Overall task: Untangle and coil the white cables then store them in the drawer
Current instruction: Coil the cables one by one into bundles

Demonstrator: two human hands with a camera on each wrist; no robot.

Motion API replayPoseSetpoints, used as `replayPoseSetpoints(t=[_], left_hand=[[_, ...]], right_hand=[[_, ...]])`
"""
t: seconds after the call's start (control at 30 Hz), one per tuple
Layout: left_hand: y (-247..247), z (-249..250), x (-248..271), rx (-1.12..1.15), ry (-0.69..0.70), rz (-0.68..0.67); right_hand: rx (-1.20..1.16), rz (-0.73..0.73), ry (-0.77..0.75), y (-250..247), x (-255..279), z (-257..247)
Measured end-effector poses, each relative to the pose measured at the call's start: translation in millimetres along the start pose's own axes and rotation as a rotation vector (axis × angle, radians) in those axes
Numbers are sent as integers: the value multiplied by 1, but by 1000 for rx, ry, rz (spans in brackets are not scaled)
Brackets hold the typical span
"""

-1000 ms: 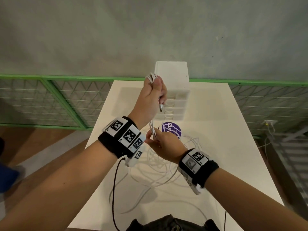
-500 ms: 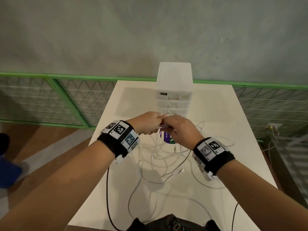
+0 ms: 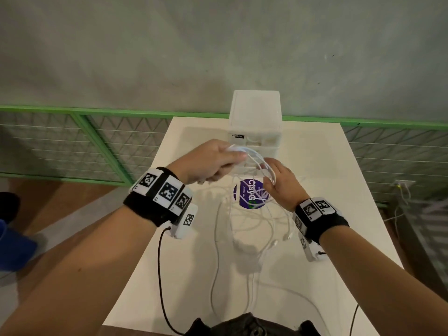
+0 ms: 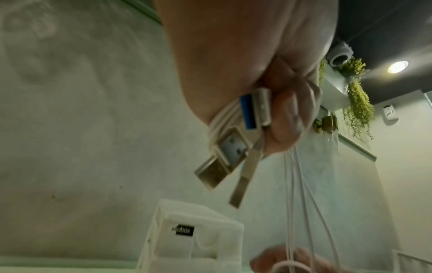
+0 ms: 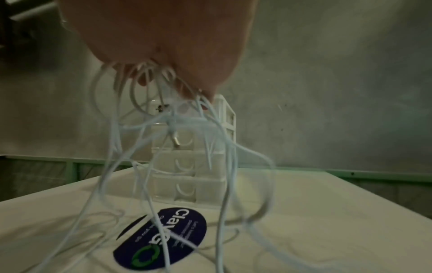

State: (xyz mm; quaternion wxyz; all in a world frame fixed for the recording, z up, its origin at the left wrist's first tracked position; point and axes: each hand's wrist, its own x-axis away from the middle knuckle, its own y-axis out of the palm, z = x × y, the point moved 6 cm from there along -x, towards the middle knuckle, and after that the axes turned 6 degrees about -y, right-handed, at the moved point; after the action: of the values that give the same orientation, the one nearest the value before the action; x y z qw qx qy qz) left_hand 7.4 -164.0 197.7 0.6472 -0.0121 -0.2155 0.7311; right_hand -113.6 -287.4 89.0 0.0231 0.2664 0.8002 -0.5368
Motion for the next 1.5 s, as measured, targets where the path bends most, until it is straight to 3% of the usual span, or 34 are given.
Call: replayPoseSetpoints(t=[0.13,0.27,0.37,0.5,0.6,0.8,0.9,1.0,1.1,1.17,1.3,1.4,1.5], left_hand=[[-28,22,2,260,153,112],[-67,46,12,504,318,253],[-71,48,13,448,347,300],[-55,43,4,247,260,311],[-36,35,-1,66,167,279],[-30,18,-8,12,47,311],[-29,10,-12,-93,-5,315],[-20,9,-12,-146,-50,250],[3,6,-13,-115,-95,36],[18,6,-13,-89,-99,-78],[26,5,-10,-37,-140,-123],[24,7,-4,25,-132,-184],[21,11,3,126,-133,-268]], right_hand=[[-112,-95,120,12,9,16],[-34,-221,300,21,41,45],[-3,-276,405,24,55,62],[62,-355,502,20,59,69],[30,-266,472,2,44,50],[-34,-155,489,-46,11,10],[-105,26,463,-75,-1,-8],[-136,248,200,-90,-14,-41],[-161,234,46,-73,-27,-60],[-185,191,32,-54,-31,-60],[-383,185,41,-40,-33,-60],[-667,17,75,-40,-37,-67],[-702,-93,147,-42,-33,-61]])
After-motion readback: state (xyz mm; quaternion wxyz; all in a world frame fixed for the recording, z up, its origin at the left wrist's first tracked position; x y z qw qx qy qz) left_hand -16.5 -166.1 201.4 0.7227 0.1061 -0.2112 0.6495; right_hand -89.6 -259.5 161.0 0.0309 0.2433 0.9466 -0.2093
